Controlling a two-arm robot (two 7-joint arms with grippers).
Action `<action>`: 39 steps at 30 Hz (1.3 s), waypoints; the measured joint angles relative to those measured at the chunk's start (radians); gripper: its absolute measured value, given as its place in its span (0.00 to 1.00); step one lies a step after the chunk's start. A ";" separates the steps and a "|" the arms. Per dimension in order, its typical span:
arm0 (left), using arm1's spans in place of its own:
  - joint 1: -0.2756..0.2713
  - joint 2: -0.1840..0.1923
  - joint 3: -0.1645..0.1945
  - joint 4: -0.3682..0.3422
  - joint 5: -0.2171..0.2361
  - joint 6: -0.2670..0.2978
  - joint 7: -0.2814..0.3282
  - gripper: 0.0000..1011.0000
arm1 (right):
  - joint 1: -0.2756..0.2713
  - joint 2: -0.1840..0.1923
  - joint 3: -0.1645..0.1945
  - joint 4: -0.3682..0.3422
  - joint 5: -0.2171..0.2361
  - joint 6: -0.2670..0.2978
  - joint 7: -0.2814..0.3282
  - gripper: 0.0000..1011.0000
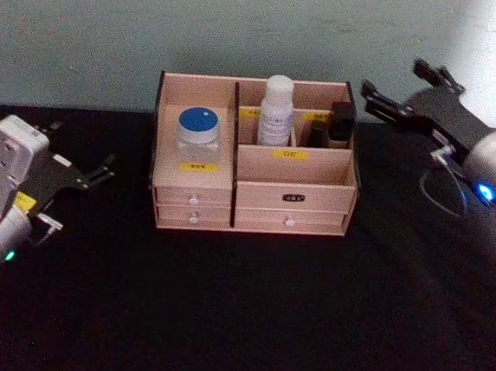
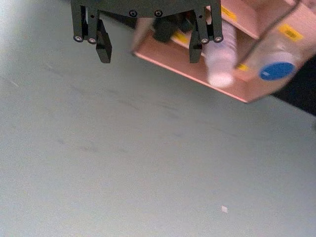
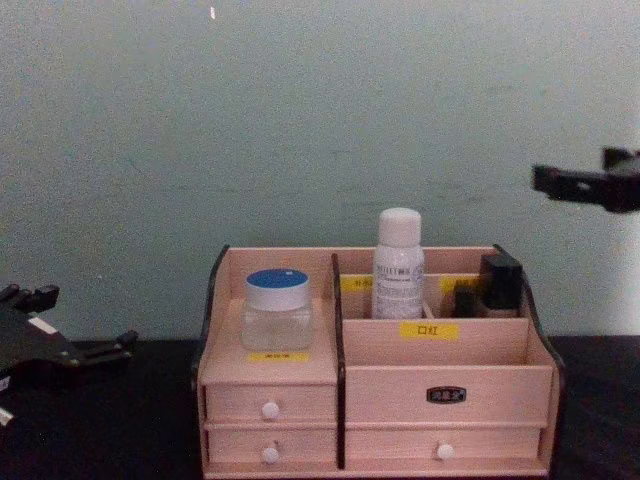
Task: Pick up the facial cleanser and watermelon frost from the table and place them into the tiered storage box.
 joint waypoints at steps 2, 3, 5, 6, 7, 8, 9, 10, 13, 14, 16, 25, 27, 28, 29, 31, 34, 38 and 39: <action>0.000 0.000 0.000 0.000 0.000 0.000 0.000 0.99 | -0.037 0.001 0.022 -0.006 -0.004 -0.013 -0.022 0.99; 0.000 0.000 0.000 0.000 0.000 0.000 0.000 0.99 | -0.047 0.001 0.029 -0.007 -0.006 -0.019 -0.028 0.99; 0.000 0.000 0.000 0.000 0.000 0.000 0.000 0.99 | -0.069 -0.001 0.040 -0.007 -0.010 -0.033 -0.040 0.99; 0.000 0.000 0.000 0.000 0.000 0.000 0.000 0.99 | -0.090 -0.004 0.051 -0.004 -0.014 -0.049 -0.049 0.99; 0.000 0.000 0.000 0.000 0.000 0.000 0.000 0.99 | -0.109 -0.009 0.059 0.000 -0.019 -0.066 -0.055 0.99; 0.000 0.000 0.000 0.000 0.000 0.000 0.000 0.99 | -0.117 -0.012 0.063 0.002 -0.021 -0.074 -0.058 0.99; 0.000 0.000 0.000 0.000 0.000 0.000 0.000 0.99 | -0.126 -0.015 0.066 0.004 -0.025 -0.084 -0.061 0.99; 0.000 0.000 0.000 0.000 0.000 0.000 0.000 0.99 | -0.141 -0.022 0.072 0.009 -0.030 -0.102 -0.068 0.99; 0.000 0.000 0.000 0.000 0.000 0.000 0.000 0.99 | -0.164 -0.034 0.081 0.018 -0.038 -0.134 -0.078 0.99; 0.000 0.000 0.000 0.000 0.000 0.000 0.000 0.99 | -0.171 -0.039 0.084 0.021 -0.041 -0.143 -0.082 0.99; 0.000 0.000 0.000 0.000 0.000 0.000 0.000 0.99 | -0.189 -0.051 0.092 0.030 -0.045 -0.166 -0.086 0.99; 0.000 0.000 0.000 0.000 0.000 0.000 0.000 0.99 | -0.217 -0.087 0.107 0.076 -0.063 -0.192 -0.088 0.99; 0.000 0.000 0.000 0.000 0.000 0.000 0.000 0.99 | -0.217 -0.092 0.107 0.087 -0.071 -0.187 -0.088 0.99; 0.000 0.000 0.000 0.000 0.000 0.000 0.000 0.99 | -0.217 -0.092 0.107 0.087 -0.071 -0.187 -0.088 0.99; 0.000 0.000 0.000 0.000 0.000 0.000 0.000 0.99 | -0.217 -0.094 0.107 0.091 -0.074 -0.184 -0.087 0.99; 0.000 0.000 0.000 0.000 0.000 0.000 0.000 0.99 | -0.217 -0.099 0.107 0.102 -0.081 -0.177 -0.084 0.99; 0.000 0.000 0.000 0.000 0.000 0.000 0.000 0.99 | -0.214 -0.107 0.108 0.115 -0.092 -0.164 -0.079 0.99; 0.000 0.000 0.000 0.000 0.000 0.000 0.000 0.99 | -0.211 -0.114 0.110 0.125 -0.106 -0.152 -0.076 0.99; 0.000 0.000 0.000 0.000 0.000 0.000 0.000 0.99 | -0.210 -0.115 0.110 0.126 -0.107 -0.151 -0.076 0.99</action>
